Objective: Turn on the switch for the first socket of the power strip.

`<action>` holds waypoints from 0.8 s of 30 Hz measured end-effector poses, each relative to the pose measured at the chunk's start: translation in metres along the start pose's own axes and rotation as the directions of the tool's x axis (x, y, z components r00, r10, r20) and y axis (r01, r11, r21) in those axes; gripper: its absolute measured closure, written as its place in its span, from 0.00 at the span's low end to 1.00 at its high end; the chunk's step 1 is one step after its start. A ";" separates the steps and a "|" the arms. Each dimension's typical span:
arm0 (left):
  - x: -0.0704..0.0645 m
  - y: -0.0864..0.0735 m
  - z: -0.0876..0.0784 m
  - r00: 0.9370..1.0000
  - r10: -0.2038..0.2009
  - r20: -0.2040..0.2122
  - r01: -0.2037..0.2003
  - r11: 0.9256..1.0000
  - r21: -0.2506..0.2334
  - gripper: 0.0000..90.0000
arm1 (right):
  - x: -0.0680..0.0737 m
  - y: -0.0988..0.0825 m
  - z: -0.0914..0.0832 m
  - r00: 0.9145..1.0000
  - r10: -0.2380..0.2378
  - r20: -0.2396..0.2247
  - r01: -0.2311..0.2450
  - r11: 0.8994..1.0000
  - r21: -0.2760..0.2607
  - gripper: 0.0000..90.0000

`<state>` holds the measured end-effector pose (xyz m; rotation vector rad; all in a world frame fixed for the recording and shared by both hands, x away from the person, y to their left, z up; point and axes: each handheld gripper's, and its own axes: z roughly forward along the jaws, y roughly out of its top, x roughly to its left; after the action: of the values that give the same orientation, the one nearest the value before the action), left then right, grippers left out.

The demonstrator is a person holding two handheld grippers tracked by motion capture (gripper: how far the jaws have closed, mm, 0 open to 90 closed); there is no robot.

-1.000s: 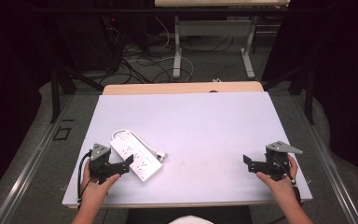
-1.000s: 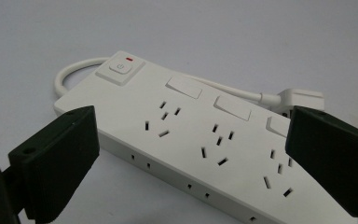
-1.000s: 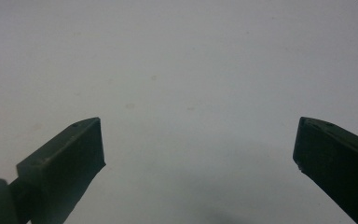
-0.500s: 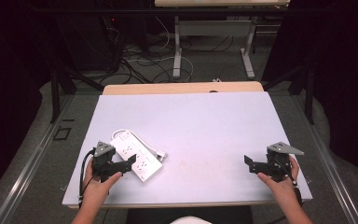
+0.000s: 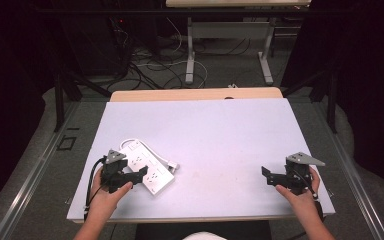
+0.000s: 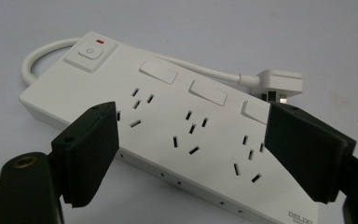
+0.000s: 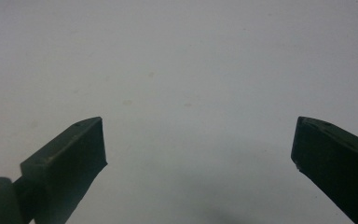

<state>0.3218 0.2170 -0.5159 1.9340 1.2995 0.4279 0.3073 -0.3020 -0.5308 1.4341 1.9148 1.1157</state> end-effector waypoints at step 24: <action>0.007 0.026 -0.002 0.998 0.045 0.039 -0.048 0.996 0.079 0.29 | 0.001 0.000 0.001 1.000 0.008 -0.008 -0.008 1.000 0.000 0.05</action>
<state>0.3399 0.2185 -0.4965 2.0320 1.2671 0.3662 0.3075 -0.3011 -0.5313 1.4401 1.9163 1.1265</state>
